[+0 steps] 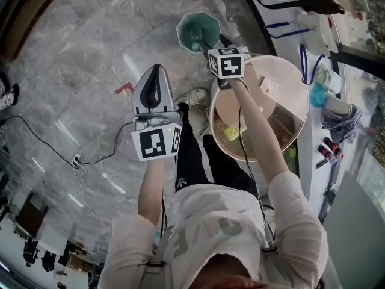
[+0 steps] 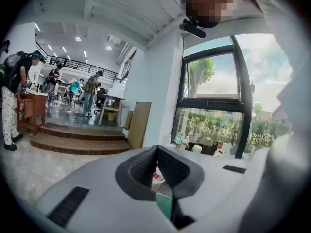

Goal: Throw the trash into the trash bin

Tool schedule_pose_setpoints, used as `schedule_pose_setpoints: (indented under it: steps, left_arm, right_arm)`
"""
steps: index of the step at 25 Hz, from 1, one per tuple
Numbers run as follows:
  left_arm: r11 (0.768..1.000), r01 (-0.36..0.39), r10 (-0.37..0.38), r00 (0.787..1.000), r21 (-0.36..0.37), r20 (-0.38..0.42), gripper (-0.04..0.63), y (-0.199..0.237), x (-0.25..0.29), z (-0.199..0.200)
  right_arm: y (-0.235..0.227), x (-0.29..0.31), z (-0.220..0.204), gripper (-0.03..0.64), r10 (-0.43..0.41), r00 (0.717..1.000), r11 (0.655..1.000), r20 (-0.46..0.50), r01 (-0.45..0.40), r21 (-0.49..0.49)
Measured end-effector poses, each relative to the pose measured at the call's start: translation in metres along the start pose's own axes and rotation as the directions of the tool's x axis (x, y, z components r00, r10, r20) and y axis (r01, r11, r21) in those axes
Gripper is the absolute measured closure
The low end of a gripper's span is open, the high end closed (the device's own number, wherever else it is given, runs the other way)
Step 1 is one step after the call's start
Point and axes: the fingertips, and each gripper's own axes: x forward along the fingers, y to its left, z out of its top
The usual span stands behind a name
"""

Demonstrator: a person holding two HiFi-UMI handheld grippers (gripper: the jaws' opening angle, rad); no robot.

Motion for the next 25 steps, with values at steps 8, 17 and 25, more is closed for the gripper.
schedule_pose_setpoints:
  steps: [8, 17, 25]
  left_arm:
    - [0.984, 0.132, -0.147, 0.982, 0.123, 0.118, 0.584, -0.072, -0.006, 0.122]
    - [0.854, 0.501, -0.520, 0.819, 0.140, 0.242, 0.583, -0.247, -0.029, 0.230]
    - [0.702, 0.678, -0.712, 0.657, 0.219, 0.248, 0.583, -0.345, -0.059, 0.251]
  right_arm:
    - [0.003, -0.218, 0.135, 0.603, -0.191, 0.847, 0.979, 0.497, 0.199, 0.037]
    - [-0.003, -0.479, 0.156, 0.601, -0.337, 0.552, 0.932, 0.763, 0.312, 0.185]
    - [-0.041, -0.574, 0.108, 0.601, -0.517, 0.388, 0.842, 0.763, 0.392, 0.371]
